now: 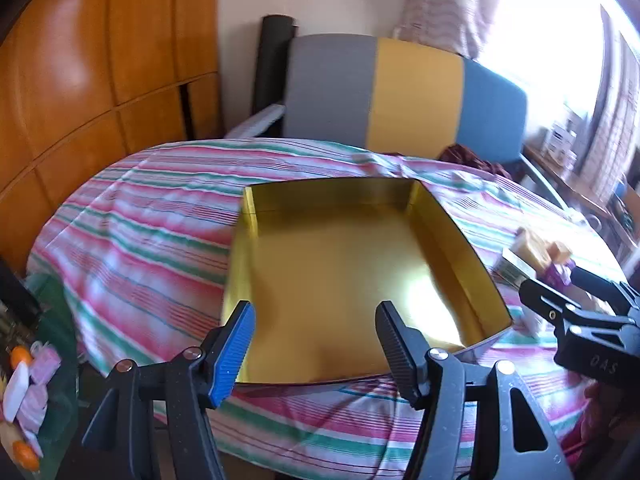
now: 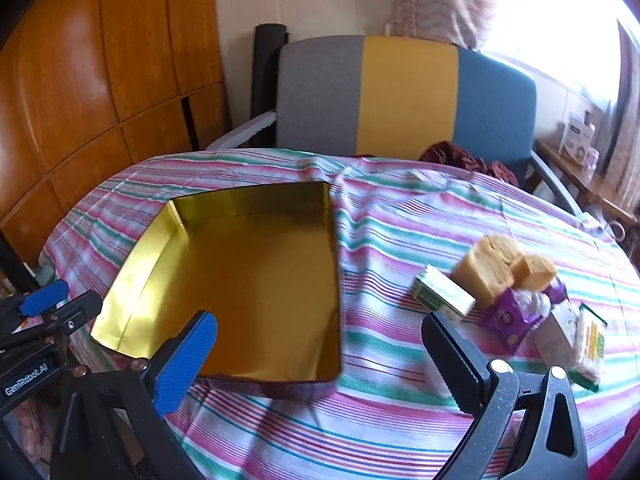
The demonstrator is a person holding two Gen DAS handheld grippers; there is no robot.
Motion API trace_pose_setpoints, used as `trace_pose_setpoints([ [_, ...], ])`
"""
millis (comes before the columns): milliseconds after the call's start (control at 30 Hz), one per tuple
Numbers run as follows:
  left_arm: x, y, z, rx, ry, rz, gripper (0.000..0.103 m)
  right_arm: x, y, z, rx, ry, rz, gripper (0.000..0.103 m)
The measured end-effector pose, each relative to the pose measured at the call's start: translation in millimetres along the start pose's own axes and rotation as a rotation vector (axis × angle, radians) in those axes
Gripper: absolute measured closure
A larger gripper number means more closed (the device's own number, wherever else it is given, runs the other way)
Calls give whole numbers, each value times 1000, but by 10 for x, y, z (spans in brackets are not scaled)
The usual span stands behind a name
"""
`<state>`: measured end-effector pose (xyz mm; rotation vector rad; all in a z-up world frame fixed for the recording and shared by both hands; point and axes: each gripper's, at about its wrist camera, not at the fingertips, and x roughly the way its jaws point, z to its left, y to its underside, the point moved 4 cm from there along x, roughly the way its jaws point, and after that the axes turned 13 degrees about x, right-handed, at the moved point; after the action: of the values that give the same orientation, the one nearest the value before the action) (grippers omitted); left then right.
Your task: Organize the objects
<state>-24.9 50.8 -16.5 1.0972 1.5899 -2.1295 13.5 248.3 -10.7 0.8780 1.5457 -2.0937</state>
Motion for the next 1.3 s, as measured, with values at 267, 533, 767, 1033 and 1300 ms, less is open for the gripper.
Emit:
trace_pose_setpoints([
  [267, 51, -143, -423, 104, 122, -12, 27, -106, 11, -627, 73, 85, 14, 0],
  [533, 28, -423, -1103, 232, 354, -10, 27, -356, -54, -1568, 207, 193, 43, 0],
  [767, 171, -528, -2047, 398, 573, 28, 28, -489, -39, -2380, 347, 275, 59, 0],
  [1033, 731, -404, -2609, 469, 551, 157, 40, -551, 115, -2887, 474, 252, 63, 0],
  [1300, 1139, -326, -2834, 529, 456, 219, 42, -579, 54, -2753, 445, 173, 16, 0],
])
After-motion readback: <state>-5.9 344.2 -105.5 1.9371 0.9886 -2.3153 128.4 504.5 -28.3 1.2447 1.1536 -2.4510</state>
